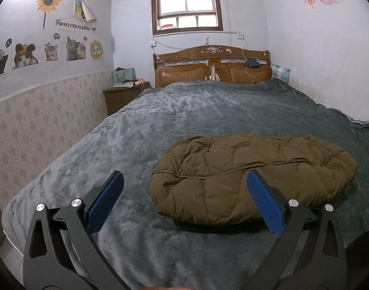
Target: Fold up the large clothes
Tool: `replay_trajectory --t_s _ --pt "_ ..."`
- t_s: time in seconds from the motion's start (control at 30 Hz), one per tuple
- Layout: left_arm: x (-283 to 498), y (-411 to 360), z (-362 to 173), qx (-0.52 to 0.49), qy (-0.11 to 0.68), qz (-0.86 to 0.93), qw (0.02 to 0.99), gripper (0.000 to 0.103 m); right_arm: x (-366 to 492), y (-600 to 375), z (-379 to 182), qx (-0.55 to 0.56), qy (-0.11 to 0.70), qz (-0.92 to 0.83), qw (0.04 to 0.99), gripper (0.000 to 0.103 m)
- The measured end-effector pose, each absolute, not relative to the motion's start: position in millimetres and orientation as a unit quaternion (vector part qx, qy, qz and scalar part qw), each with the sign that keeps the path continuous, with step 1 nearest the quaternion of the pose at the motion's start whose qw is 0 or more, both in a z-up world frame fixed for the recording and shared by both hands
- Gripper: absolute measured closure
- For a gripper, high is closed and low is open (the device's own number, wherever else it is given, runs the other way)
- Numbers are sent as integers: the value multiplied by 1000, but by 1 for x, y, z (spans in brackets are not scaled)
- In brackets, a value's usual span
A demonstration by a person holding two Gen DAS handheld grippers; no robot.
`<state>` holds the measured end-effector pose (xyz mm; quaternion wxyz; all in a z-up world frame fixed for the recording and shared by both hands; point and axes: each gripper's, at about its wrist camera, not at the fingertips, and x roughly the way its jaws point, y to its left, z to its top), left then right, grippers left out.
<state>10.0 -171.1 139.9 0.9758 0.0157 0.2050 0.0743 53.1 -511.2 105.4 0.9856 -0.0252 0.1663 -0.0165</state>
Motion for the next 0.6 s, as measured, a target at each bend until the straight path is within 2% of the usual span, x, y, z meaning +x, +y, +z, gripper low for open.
replay_trajectory --t_s 0.6 --pt "11 -170 141 14 207 74 975 3 53 -511 106 -25 167 -16 986 2"
